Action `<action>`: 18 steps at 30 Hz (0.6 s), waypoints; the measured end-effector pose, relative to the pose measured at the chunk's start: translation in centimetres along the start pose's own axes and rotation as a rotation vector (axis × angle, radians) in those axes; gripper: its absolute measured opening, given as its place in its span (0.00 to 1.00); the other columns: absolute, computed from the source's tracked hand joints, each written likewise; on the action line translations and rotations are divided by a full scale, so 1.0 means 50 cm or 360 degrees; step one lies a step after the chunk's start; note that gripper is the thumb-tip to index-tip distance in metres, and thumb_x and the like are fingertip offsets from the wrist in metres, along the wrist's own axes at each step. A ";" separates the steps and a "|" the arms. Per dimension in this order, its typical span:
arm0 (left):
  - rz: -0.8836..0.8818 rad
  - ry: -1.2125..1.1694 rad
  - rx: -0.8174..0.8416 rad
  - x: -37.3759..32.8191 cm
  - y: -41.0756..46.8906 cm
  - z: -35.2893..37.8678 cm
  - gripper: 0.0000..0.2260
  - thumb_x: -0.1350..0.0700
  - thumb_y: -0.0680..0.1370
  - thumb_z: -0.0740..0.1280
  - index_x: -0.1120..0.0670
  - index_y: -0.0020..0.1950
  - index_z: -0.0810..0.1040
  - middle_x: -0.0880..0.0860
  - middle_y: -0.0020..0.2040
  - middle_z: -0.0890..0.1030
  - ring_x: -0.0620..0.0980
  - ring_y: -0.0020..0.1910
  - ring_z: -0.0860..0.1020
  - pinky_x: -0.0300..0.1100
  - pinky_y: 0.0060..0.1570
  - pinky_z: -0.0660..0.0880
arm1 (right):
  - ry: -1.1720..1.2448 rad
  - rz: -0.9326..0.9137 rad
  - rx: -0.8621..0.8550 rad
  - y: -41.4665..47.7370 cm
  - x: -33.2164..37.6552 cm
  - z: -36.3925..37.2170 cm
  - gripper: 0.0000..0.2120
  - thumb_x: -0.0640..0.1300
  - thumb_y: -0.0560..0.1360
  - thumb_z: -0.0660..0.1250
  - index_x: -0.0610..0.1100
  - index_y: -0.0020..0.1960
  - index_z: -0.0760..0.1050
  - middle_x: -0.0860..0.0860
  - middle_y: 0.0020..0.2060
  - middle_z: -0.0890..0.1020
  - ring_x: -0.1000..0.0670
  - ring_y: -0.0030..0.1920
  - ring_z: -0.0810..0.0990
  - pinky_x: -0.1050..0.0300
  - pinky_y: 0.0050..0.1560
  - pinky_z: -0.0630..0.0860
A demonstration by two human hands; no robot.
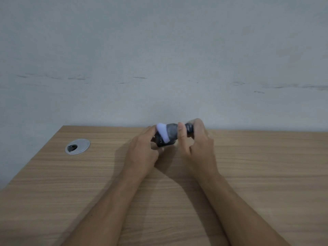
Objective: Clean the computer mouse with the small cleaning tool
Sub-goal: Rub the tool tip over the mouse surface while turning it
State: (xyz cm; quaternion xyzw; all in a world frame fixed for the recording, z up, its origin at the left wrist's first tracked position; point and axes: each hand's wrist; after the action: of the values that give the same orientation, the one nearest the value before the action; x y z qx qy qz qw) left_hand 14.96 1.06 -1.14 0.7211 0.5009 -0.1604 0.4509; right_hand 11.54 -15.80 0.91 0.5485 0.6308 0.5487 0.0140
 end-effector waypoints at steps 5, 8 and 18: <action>0.0062 0.0018 -0.0032 0.000 0.000 -0.008 0.26 0.64 0.68 0.79 0.45 0.64 0.84 0.40 0.57 0.86 0.42 0.52 0.82 0.36 0.51 0.75 | -0.0111 0.0171 -0.0008 -0.002 -0.007 0.015 0.16 0.60 0.84 0.60 0.47 0.50 0.70 0.58 0.37 0.74 0.47 0.38 0.78 0.35 0.50 0.79; 0.0183 -0.0051 0.0005 -0.002 0.002 -0.014 0.29 0.60 0.71 0.81 0.44 0.71 0.82 0.39 0.64 0.85 0.40 0.59 0.83 0.37 0.61 0.78 | -0.0229 0.0328 -0.0008 0.004 -0.036 0.006 0.15 0.59 0.85 0.61 0.47 0.51 0.69 0.55 0.41 0.75 0.43 0.40 0.79 0.33 0.54 0.78; 0.0055 0.0057 0.0019 -0.003 0.001 -0.004 0.26 0.67 0.69 0.79 0.48 0.64 0.85 0.39 0.54 0.84 0.43 0.53 0.82 0.38 0.52 0.76 | 0.0010 0.0029 -0.0014 0.000 0.001 0.001 0.16 0.56 0.85 0.62 0.44 0.46 0.69 0.55 0.35 0.74 0.47 0.35 0.75 0.39 0.44 0.77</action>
State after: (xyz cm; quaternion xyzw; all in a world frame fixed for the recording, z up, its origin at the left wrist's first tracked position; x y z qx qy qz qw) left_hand 14.91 1.15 -0.91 0.7351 0.4954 -0.1428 0.4402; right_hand 11.54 -15.73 0.92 0.5525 0.6234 0.5533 0.0094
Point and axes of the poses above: each hand's wrist, its own y-axis towards the middle knuckle, its own z-axis out of the palm, x = y × z
